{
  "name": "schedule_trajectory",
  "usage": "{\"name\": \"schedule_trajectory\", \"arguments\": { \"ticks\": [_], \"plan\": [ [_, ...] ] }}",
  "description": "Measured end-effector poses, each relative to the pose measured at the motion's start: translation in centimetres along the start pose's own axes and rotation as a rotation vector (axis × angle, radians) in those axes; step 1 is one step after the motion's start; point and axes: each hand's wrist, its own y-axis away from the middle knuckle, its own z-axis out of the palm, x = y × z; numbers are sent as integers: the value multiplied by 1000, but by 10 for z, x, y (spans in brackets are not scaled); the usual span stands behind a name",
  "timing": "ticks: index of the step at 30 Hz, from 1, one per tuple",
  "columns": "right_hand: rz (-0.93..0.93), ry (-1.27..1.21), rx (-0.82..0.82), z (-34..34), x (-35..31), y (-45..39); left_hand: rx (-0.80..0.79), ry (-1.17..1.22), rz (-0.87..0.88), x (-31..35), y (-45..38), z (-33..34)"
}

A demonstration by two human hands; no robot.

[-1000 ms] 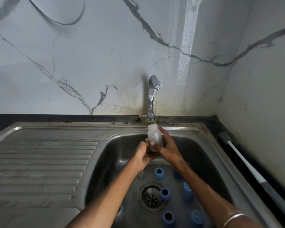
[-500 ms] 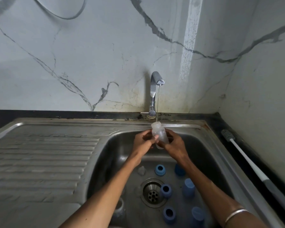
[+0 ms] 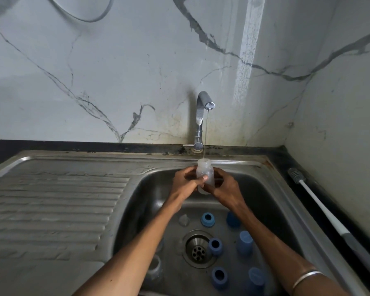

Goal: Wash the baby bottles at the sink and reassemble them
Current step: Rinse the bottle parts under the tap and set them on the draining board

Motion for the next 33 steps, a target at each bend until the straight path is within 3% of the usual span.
{"name": "schedule_trajectory", "arguments": {
  "ticks": [9, 13, 17, 21, 24, 27, 31, 33],
  "plan": [
    [18, 41, -40, 1, 2, 0, -39, -34, 11, 0, 0, -6],
    [52, -17, 40, -4, 0, -3, 21, 87, -37, -1, -1, -6],
    [97, 218, -192, -1, 0, 3, 138, 186, -86, -5, -6, -10],
    [77, 95, -21, -1, -2, 1, 163, 171, -104, -13, -9, -12],
    [90, 197, -188, 1, -4, 5, 158, 165, -112, -12, -10, -11],
    [70, 149, -58, 0, -3, 5, 139, 147, -122, -14, -12, -12],
    [68, 185, -133, 0, -5, 6, 102, 158, -122, -15, -9, -12],
    [58, 145, -40, 1, -3, 6, 91, 139, -116, -16, -9, -11]
  ]
}}
